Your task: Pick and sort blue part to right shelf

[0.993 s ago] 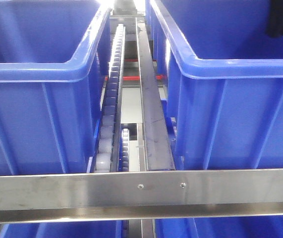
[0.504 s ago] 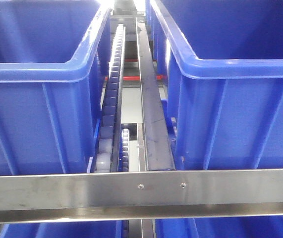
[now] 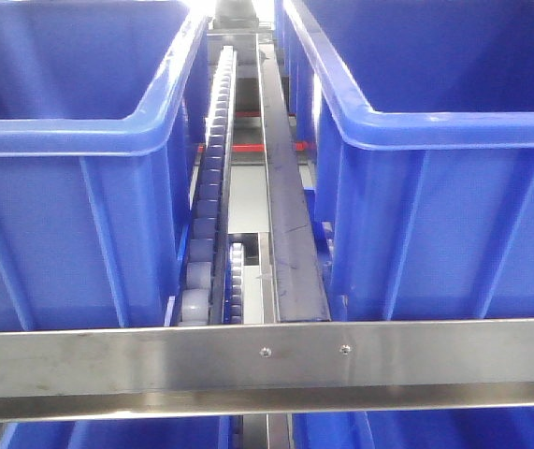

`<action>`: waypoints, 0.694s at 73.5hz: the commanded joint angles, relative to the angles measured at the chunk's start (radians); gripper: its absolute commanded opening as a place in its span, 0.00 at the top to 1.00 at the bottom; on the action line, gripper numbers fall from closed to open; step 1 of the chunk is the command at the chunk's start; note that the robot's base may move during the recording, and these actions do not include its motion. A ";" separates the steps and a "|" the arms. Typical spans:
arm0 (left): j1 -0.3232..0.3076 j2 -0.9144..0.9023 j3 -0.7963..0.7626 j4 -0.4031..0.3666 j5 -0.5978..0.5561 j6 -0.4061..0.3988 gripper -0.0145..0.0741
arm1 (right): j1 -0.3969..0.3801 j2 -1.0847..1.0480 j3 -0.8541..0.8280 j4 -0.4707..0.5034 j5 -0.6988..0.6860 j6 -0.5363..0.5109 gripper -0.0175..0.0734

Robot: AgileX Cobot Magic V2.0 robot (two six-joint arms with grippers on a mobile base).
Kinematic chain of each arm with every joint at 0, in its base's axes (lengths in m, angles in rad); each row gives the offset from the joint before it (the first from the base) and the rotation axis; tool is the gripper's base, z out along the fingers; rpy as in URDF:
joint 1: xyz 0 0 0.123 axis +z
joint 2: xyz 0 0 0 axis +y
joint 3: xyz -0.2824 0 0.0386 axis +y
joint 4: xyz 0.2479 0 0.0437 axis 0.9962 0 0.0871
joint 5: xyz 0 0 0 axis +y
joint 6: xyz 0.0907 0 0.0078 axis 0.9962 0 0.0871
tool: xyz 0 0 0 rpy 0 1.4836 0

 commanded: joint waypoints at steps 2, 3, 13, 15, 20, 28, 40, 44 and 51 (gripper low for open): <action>0.001 0.012 -0.026 -0.003 -0.083 -0.004 0.70 | -0.004 -0.065 -0.013 -0.013 -0.095 -0.007 0.76; 0.001 0.012 -0.026 -0.003 -0.081 -0.004 0.70 | -0.004 -0.074 -0.012 -0.013 -0.096 -0.007 0.76; 0.001 0.012 -0.026 -0.003 -0.081 -0.004 0.70 | -0.004 -0.138 -0.012 -0.015 -0.113 -0.007 0.76; 0.001 0.012 -0.026 -0.003 -0.081 -0.004 0.70 | -0.004 -0.139 -0.012 -0.015 -0.112 -0.007 0.76; 0.001 0.012 -0.026 -0.003 -0.081 -0.004 0.70 | -0.004 -0.139 -0.011 -0.014 -0.106 -0.007 0.76; 0.001 0.012 -0.026 -0.003 -0.081 -0.004 0.70 | -0.004 -0.138 -0.010 -0.014 -0.104 -0.007 0.76; 0.001 0.012 -0.026 -0.003 -0.081 -0.004 0.70 | -0.004 -0.138 -0.010 -0.014 -0.104 -0.007 0.76; 0.001 0.012 -0.026 -0.003 -0.081 -0.004 0.70 | -0.004 -0.138 -0.010 -0.014 -0.104 -0.007 0.76; 0.001 0.012 -0.026 -0.003 -0.081 -0.004 0.70 | -0.004 -0.138 -0.010 -0.014 -0.104 -0.007 0.76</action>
